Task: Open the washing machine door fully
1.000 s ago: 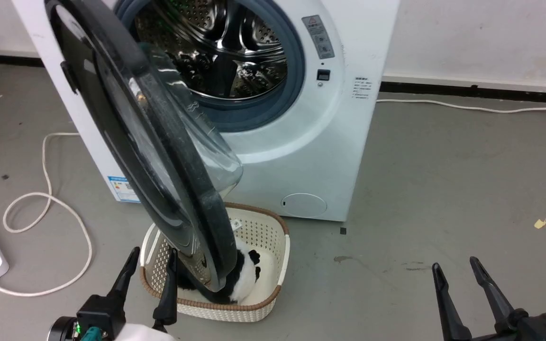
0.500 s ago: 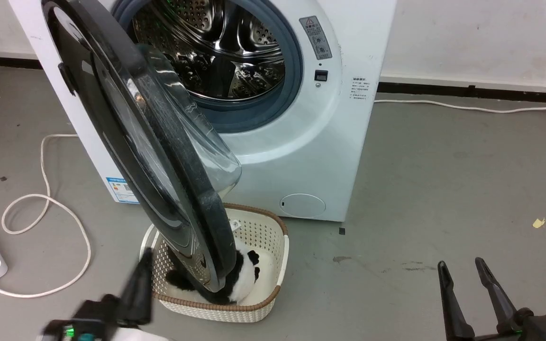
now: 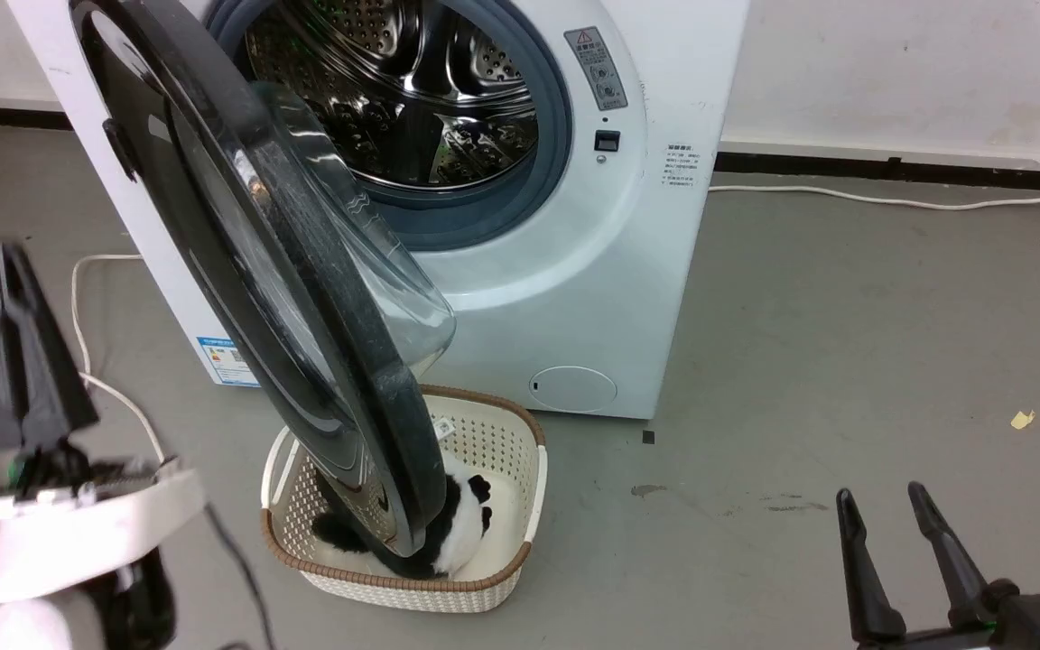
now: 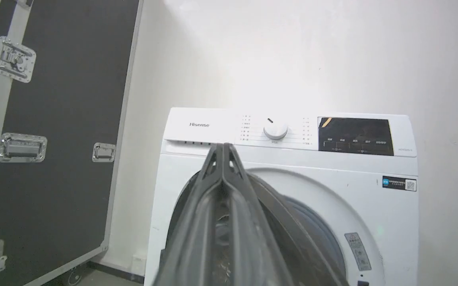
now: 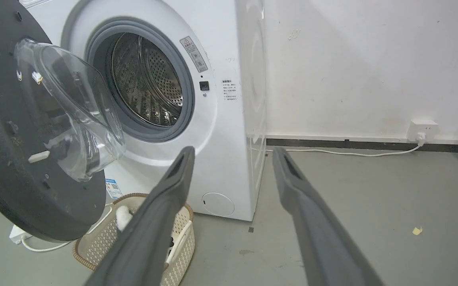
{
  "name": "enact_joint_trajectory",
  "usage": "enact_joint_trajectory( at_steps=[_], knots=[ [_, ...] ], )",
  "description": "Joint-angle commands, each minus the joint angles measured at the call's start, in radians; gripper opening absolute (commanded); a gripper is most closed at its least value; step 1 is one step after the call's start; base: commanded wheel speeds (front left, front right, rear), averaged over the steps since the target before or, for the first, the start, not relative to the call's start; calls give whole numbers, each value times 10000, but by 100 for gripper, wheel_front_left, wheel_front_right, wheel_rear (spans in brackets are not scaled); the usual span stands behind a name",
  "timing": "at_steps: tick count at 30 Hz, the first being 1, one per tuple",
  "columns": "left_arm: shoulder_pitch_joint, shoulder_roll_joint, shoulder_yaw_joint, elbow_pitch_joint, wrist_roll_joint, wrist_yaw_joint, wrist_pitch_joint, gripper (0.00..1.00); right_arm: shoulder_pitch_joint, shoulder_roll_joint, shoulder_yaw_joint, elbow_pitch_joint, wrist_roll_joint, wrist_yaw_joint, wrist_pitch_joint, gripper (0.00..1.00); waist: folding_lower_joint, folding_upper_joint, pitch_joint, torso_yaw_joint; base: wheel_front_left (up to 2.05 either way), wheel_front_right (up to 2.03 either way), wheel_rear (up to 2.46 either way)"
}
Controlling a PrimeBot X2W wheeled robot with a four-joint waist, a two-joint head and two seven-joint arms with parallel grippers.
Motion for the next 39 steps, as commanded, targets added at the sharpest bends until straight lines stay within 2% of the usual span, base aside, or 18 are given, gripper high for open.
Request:
enact_joint_trajectory(
  at_steps=[1, 5, 10, 14, 18, 23, 26, 37, 39],
  knots=[
    [-173, -5, -136, -129, 90, -18, -42, 0, -192, 43, -20, -8, 34, 8, -43, 100, -1, 0, -2, 12, 0, 0, 0],
    [-748, 70, -962, -723, 379, -305, 277, 0, -216, 43, 101, 38, 118, 8, -43, 100, -1, 0, 43, 2, 0, 0, 0],
    [-802, 6, -2409, -984, 546, -464, 1030, 0, -316, 43, 172, 47, 151, 8, -43, 100, -1, 0, 179, -50, 0, 0, 0],
    [-216, -34, -3672, -78, 426, -585, 1517, 0, -327, 43, 320, 114, 278, 8, -43, 100, -1, 0, 284, -98, 0, 0, 0],
    [211, -53, -4302, 1206, 301, -471, 1630, 0, -400, 43, 386, 176, 292, 8, -43, 100, -1, 0, 434, -197, 0, 0, 0],
    [315, -65, -4495, 2647, 117, -127, 1765, 0, -458, 43, 435, 248, 324, 8, -43, 100, -1, 0, 590, -290, 0, 0, 0],
    [127, -53, -4422, 4332, -82, 69, 1728, 0, -529, 43, 427, 295, 333, 8, -43, 100, -1, 0, 751, -196, 0, 0, 0],
    [415, 30, -4341, 4778, -300, 160, 1403, 0, -370, 43, 492, 463, 416, 8, -43, 100, -1, 0, 472, 897, 0, 0, 0],
    [603, 140, -4222, 4747, -397, 206, 1364, 0, -276, 43, 483, 496, 387, 8, -43, 100, -1, 0, 418, 1405, 0, 0, 0]
  ],
)
